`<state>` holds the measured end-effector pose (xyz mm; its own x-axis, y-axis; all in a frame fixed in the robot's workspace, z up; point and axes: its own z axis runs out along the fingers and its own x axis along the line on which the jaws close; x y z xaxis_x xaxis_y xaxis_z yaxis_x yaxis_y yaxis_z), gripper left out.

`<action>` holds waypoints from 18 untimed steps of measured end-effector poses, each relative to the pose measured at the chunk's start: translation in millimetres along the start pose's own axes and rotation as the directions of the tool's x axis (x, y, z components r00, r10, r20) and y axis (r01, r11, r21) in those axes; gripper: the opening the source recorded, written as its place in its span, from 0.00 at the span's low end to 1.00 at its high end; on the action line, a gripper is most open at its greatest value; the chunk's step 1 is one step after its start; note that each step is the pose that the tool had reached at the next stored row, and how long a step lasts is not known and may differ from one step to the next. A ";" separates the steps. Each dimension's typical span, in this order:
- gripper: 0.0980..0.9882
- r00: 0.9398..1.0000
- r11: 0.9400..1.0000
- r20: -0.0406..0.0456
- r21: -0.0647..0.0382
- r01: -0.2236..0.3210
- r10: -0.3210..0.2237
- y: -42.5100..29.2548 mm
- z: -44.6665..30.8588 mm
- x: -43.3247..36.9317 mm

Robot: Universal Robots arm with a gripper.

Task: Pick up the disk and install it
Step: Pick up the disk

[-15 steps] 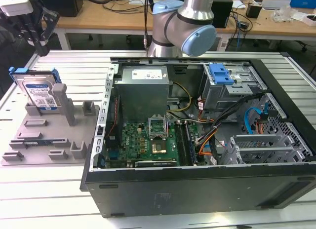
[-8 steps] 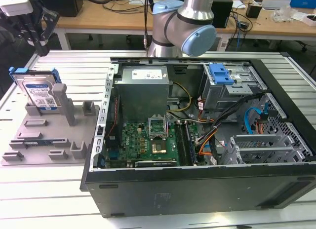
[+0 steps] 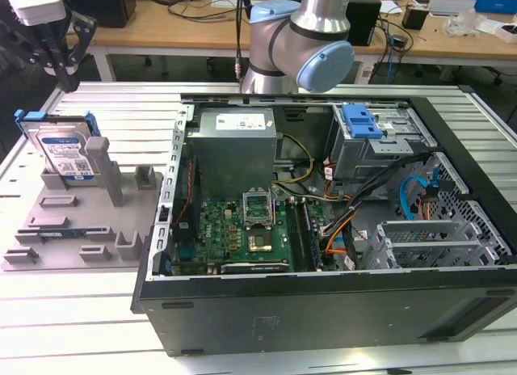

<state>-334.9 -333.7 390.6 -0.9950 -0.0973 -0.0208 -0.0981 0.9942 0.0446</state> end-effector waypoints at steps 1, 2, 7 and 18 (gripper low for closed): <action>0.01 1.000 1.000 -0.001 0.000 0.019 -0.019 0.0 0.1 0.0; 0.01 0.999 0.999 -0.003 -0.001 0.044 -0.044 0.0 0.1 0.0; 0.15 0.987 0.987 -0.010 -0.004 0.161 -0.161 0.0 0.6 0.0; 0.43 0.907 0.908 -0.023 -0.014 0.420 -0.420 0.0 1.4 0.0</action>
<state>-334.9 -333.7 389.2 -0.8620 -0.5067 -0.0146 -0.5068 0.8608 0.0462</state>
